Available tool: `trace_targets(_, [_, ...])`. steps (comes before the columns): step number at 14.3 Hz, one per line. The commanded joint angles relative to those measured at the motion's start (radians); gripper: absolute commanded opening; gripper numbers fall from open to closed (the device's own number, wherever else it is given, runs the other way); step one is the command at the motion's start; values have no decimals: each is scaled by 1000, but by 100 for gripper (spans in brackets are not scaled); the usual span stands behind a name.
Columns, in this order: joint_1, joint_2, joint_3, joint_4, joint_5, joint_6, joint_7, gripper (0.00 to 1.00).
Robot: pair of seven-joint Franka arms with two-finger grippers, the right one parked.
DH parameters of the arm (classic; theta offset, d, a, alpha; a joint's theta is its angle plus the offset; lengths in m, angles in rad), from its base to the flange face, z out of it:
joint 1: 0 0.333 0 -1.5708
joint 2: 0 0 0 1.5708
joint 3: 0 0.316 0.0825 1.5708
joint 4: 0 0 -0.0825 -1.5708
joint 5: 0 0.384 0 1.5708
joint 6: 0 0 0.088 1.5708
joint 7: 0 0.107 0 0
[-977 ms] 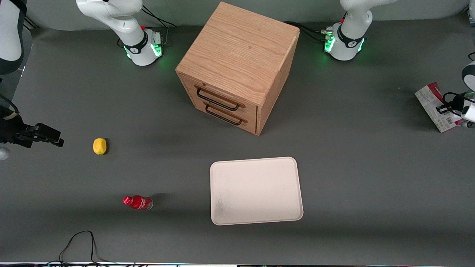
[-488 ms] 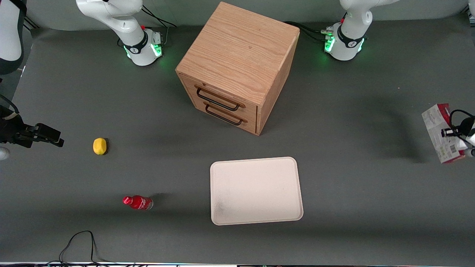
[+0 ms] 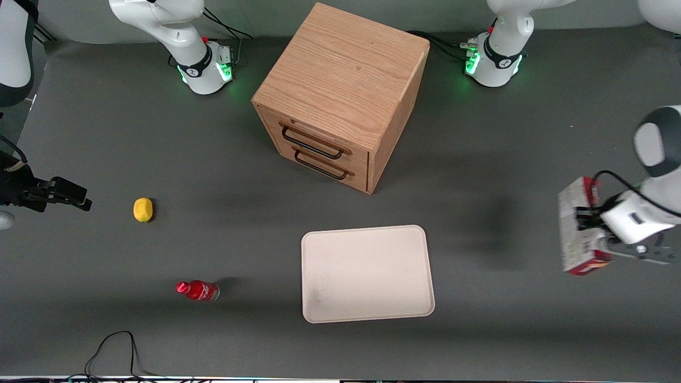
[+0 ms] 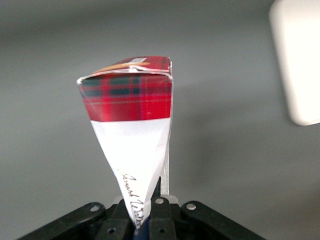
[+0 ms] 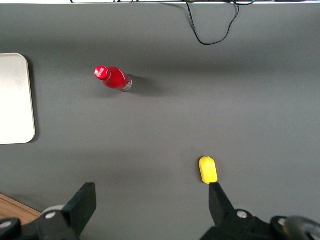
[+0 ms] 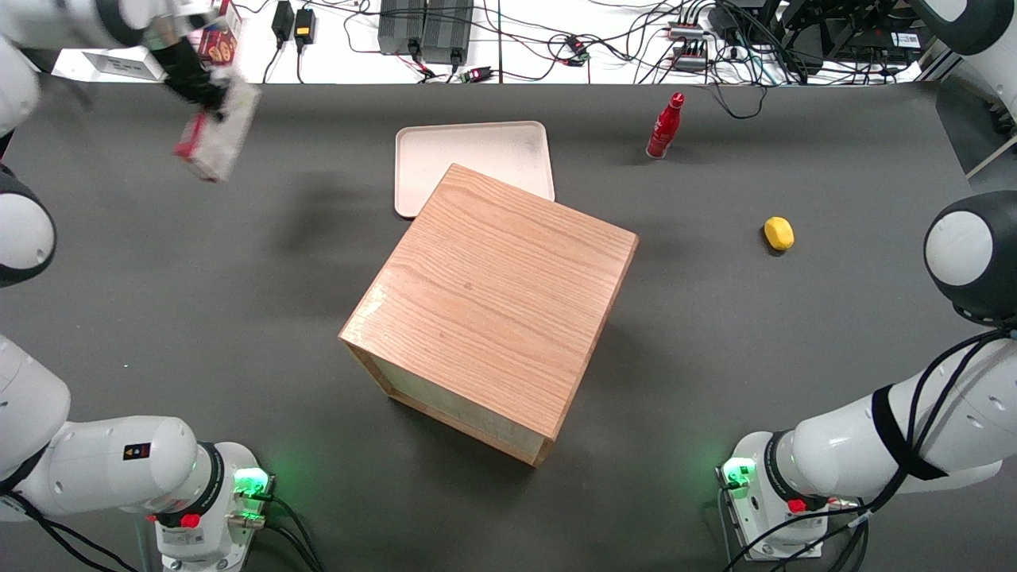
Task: Place red cookie box on tray
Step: 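Carry the upright cookie box over to the white tray's edge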
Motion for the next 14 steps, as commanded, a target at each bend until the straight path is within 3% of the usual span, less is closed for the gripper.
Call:
trace_targets(1, [-54,137,-93,124,-9,25,-162,0])
trace_targets(6, [-198,371,-104,329,-6,87,-298,0])
trace_targets(10, [-301,551,-99,415,33,237,-506,0])
trace_targets(14, [-301,586,-98,420,36,225,-590,0])
